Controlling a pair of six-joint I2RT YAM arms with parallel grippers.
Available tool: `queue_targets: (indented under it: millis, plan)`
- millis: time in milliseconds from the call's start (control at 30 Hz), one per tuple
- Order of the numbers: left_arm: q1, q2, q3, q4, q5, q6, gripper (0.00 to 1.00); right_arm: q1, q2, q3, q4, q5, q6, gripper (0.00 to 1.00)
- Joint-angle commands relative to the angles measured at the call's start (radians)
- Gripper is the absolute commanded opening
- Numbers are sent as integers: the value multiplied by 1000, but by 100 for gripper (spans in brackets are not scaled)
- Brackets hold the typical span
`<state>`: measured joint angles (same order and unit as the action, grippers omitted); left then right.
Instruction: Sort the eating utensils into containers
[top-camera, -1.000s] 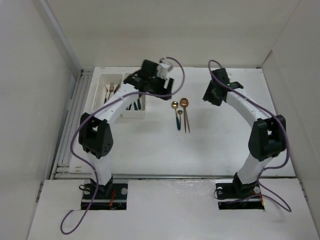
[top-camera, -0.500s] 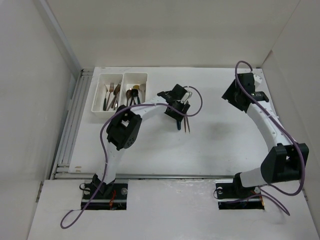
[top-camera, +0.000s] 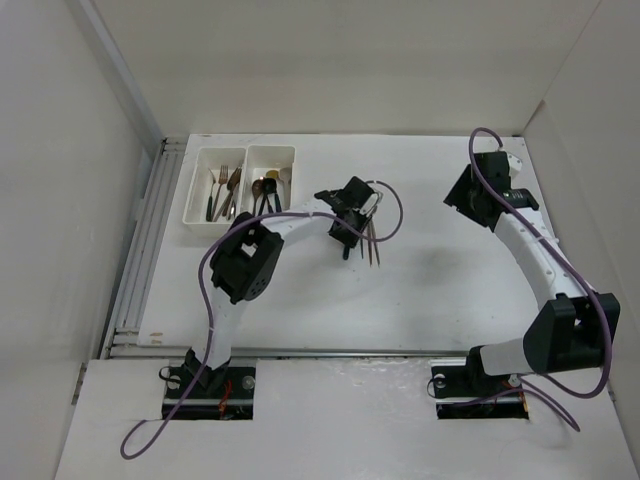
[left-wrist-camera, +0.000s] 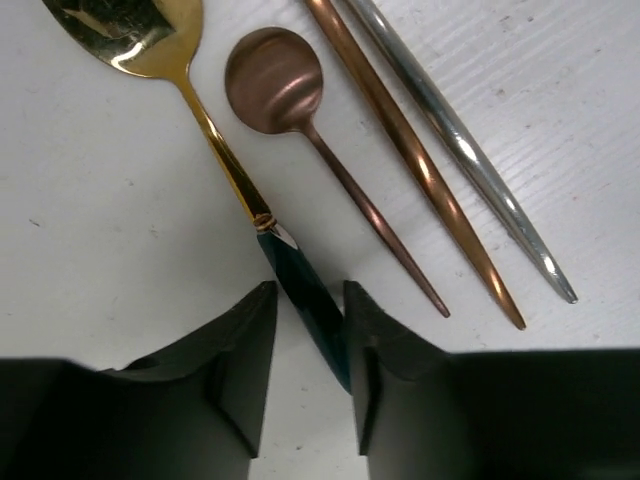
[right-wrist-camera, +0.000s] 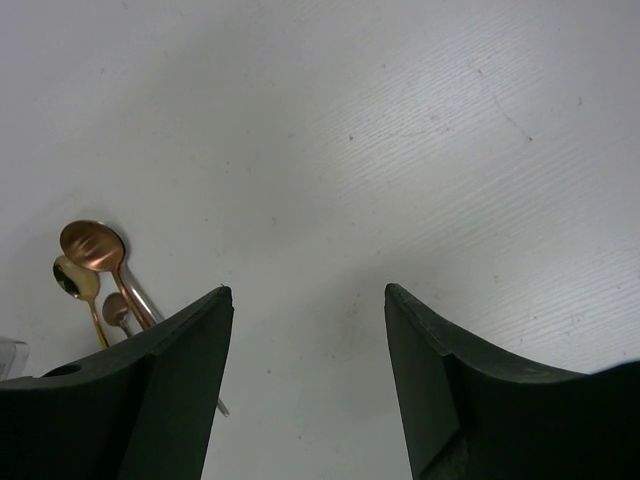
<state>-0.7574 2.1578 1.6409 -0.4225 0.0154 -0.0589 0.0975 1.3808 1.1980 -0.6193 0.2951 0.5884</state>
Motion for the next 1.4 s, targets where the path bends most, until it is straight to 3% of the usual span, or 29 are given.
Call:
queue_targets:
  millis: [0, 33, 100, 267, 433, 533, 667, 900, 1000, 1033, 1133, 1167, 1200, 1267, 1367]
  plan:
    - [29, 52, 10, -62, 44, -15, 27, -2, -12, 26, 38, -8, -19, 67]
    - [29, 53, 10, -62, 57, -15, 14, -2, -12, 26, 38, 1, -19, 67]
    - [40, 53, -3, -71, 87, -15, 0, -2, -12, 35, 27, 10, -19, 67]
    - [98, -16, -12, -71, 46, -15, 0, -2, -22, 57, 27, 1, -29, 66]
    - [173, -151, 112, -81, -46, 13, 0, -2, -22, 68, 27, -11, -38, 66]
    - [187, -255, 210, -61, -164, 59, 0, -2, -22, 58, 38, -20, -38, 65]
    - [216, -297, 221, -24, -273, 93, 0, -2, -22, 37, 47, -43, -38, 65]
    - [352, -247, 113, -24, -210, 105, 0, -2, -12, 37, 58, -53, -59, 65]
    - [374, -216, 100, -24, -189, 87, 5, -2, -12, 37, 58, -53, -71, 65]
    - [385, -205, 86, -33, -180, 87, 12, -2, -12, 37, 58, -53, -82, 65]
    - [385, -205, 66, -24, -180, 77, 45, -2, -12, 37, 58, -53, -82, 65]
    - [385, -196, 66, -24, -193, 77, 64, -2, -12, 37, 58, -53, -91, 66]
    - [385, -196, 66, -24, -209, 77, 69, -2, -12, 46, 58, -53, -91, 66]
    - [385, -196, 121, -24, -242, 77, 76, -2, -12, 46, 58, -53, -91, 66]
    - [376, -205, 258, -33, -298, 111, 77, -2, -12, 46, 58, -97, -116, 68]
